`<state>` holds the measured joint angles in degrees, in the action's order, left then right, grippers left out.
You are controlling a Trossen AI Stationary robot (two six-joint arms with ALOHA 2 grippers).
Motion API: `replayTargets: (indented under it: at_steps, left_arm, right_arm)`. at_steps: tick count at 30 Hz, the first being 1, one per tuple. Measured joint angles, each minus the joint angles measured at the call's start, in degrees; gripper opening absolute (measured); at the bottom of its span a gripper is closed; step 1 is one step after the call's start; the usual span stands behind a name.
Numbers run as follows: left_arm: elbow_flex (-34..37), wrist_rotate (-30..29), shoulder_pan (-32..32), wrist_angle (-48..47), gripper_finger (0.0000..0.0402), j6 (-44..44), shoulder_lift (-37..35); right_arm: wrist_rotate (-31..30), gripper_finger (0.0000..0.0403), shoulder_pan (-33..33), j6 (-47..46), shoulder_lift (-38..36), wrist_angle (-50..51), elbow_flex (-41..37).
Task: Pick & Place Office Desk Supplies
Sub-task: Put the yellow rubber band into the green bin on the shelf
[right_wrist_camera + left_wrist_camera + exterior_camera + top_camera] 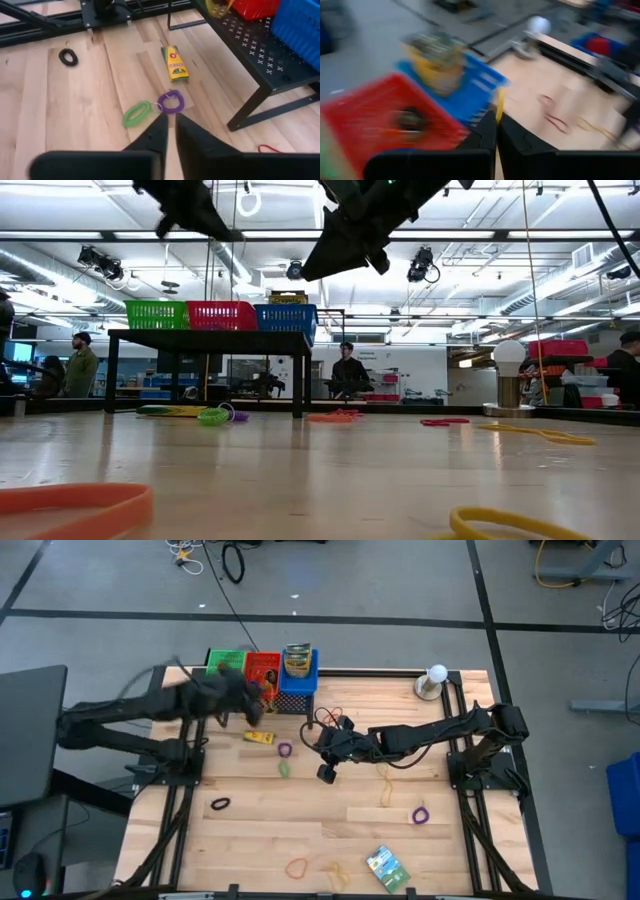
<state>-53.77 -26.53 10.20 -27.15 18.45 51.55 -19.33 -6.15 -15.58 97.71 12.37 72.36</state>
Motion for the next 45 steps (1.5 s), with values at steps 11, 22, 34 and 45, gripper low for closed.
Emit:
replayTargets:
  at_steps: [11,22,34,45]
  left_arm:
    - [-12.49,0.9,27.12,-15.74,0.0005,-6.51,-0.68]
    - [-3.79,16.94,45.45,-14.85,0.0018,-7.91,2.66]
    - [-16.27,22.14,48.0,-35.51,0.0156,-5.77,12.96]
    - [-23.39,10.49,44.86,-38.67,0.0226,-11.09,17.41]
  right_arm:
    - [0.71,0.0013,0.61,1.51,0.0,-0.25,0.02]
    - [0.69,0.0009,0.61,1.51,0.02,-0.29,0.0]
    - [1.1,0.0008,2.22,1.89,0.07,-0.31,0.0]
    - [1.44,0.0008,2.66,3.55,0.07,-0.31,0.0]
